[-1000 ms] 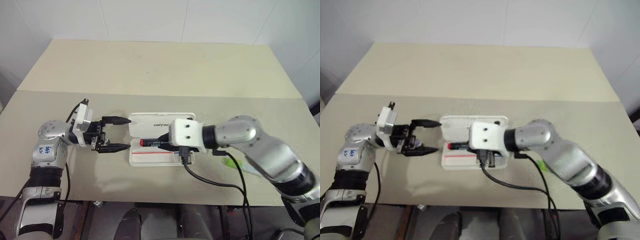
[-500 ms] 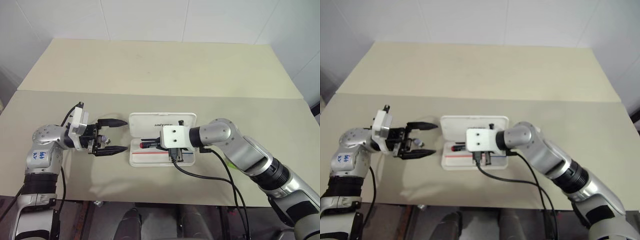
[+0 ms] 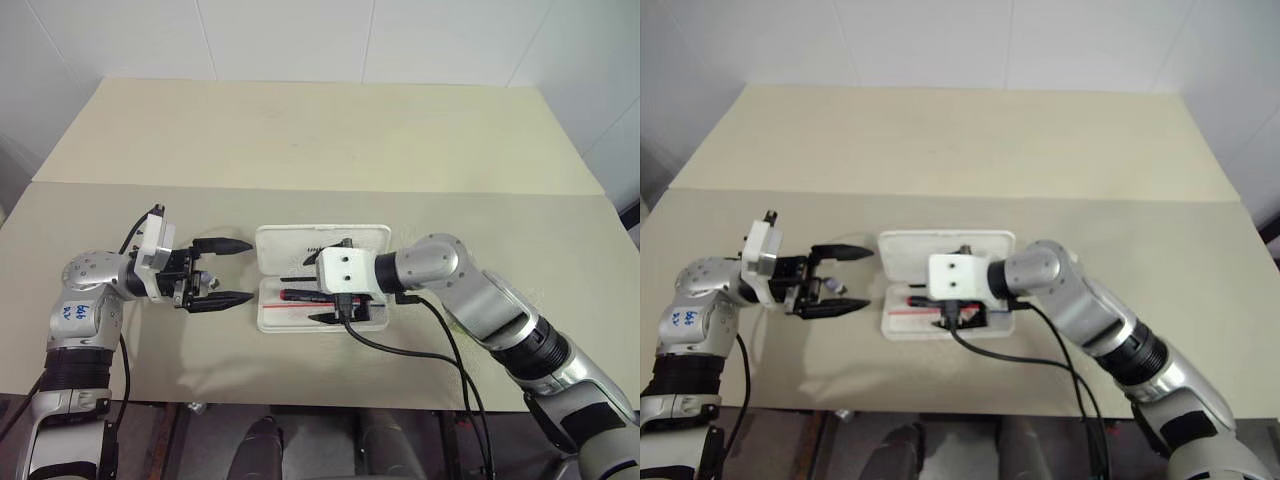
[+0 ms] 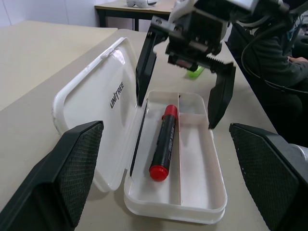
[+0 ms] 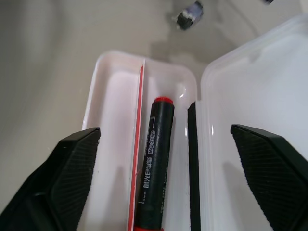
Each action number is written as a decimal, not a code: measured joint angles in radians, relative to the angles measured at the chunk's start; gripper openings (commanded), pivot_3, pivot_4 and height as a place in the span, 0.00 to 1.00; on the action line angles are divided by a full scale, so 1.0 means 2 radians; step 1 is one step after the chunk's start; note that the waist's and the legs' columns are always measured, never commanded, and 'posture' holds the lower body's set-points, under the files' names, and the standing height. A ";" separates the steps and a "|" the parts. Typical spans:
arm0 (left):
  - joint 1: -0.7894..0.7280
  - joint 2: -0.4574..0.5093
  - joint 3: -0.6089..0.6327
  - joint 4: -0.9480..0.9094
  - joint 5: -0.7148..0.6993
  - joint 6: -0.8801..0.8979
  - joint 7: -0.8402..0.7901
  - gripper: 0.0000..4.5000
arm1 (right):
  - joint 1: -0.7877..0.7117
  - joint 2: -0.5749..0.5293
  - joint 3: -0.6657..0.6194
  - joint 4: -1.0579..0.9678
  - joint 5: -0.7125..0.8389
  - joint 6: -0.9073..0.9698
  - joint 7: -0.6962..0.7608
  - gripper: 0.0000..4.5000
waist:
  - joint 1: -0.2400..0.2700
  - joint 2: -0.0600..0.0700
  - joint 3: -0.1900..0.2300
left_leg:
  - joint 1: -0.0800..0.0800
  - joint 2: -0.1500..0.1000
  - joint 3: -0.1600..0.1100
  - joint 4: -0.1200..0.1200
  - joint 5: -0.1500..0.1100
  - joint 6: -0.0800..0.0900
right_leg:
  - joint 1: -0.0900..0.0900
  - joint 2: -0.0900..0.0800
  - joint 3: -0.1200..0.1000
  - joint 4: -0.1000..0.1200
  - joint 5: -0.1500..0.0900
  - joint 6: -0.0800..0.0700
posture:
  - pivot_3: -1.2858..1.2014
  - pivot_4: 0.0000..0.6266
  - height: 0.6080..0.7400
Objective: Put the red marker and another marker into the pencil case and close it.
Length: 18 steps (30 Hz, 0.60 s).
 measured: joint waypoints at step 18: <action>0.014 -0.010 -0.004 -0.020 -0.003 0.005 0.013 1.00 | 0.162 -0.196 -0.183 -0.036 0.100 -0.031 0.098 0.99 | 0.001 0.000 0.000 | 0.000 0.000 0.002 0.001 0.000 0.000 | 0.000 0.000 0.002 -0.001 0.000 0.001 | 0.52 0.24 1.00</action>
